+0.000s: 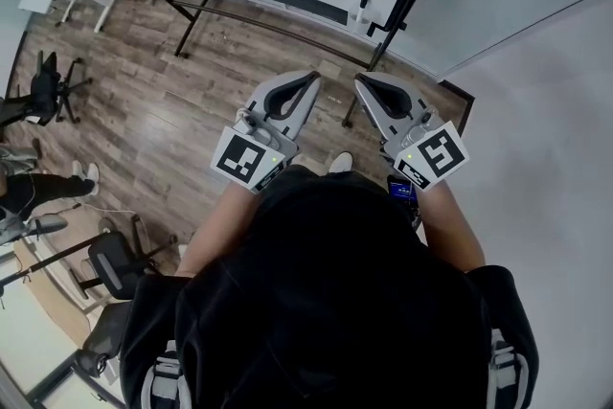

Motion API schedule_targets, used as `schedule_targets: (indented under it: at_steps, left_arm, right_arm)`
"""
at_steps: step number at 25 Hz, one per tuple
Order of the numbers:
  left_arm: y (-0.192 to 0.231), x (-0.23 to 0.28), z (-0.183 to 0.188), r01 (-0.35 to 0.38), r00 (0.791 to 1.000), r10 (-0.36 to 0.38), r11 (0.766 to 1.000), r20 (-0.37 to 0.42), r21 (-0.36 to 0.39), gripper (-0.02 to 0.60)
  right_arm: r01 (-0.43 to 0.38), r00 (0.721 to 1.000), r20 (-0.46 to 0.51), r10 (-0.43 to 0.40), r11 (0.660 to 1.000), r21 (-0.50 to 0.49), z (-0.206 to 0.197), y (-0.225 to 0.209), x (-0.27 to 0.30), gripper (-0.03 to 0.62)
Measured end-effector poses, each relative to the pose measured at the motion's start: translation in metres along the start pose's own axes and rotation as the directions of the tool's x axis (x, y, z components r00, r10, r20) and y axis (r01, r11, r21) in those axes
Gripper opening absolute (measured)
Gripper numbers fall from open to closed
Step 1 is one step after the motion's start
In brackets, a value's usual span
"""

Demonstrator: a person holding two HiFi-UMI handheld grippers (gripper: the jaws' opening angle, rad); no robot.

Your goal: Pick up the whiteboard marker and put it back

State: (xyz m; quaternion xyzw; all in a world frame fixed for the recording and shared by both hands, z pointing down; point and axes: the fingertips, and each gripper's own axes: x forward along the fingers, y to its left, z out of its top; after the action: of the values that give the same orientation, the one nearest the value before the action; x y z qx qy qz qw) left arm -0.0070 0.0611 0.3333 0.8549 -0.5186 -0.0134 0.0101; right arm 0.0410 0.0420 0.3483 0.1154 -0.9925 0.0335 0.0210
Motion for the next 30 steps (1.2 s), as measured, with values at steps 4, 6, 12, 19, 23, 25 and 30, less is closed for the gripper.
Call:
schedule_targets:
  at_steps: [4, 6, 12, 19, 23, 25, 30]
  left_arm:
    - [0.003, 0.014, -0.003, 0.018, 1.000, -0.018, 1.000, 0.009, -0.011, 0.003]
    - [0.009, 0.021, -0.007, 0.019, 1.000, -0.019, 1.000, -0.001, -0.010, 0.003]
    - [0.037, 0.043, -0.023, 0.065, 0.997, -0.066, 0.998, -0.036, -0.026, 0.003]
    - [0.083, 0.082, -0.034, 0.216, 0.975, -0.217, 0.976, -0.039, -0.035, 0.003]
    - [0.110, 0.104, -0.044, 0.295, 0.953, -0.298, 0.954, -0.054, -0.053, 0.003]
    - [0.124, 0.112, -0.049, 0.326, 0.942, -0.330, 0.943, -0.066, -0.063, 0.003]
    - [0.149, 0.134, -0.074, 0.419, 0.903, -0.423, 0.906, -0.079, -0.064, 0.003]
  right_arm:
    - [0.017, 1.000, -0.010, -0.017, 0.999, 0.027, -0.010, -0.017, 0.000, -0.006]
    - [0.034, 0.999, -0.016, -0.033, 0.999, 0.040, -0.013, -0.028, 0.003, -0.006]
    - [0.116, 0.992, -0.048, -0.114, 0.992, 0.051, -0.026, -0.056, 0.016, -0.006]
    - [0.272, 0.961, -0.064, -0.267, 0.960, 0.067, -0.034, -0.099, 0.050, -0.006]
    - [0.348, 0.936, -0.093, -0.341, 0.935, 0.075, -0.042, -0.123, 0.068, -0.006]
    - [0.390, 0.918, -0.113, -0.380, 0.917, 0.082, -0.047, -0.134, 0.077, -0.006]
    - [0.495, 0.864, -0.175, -0.473, 0.860, 0.125, -0.077, -0.161, 0.092, -0.006]
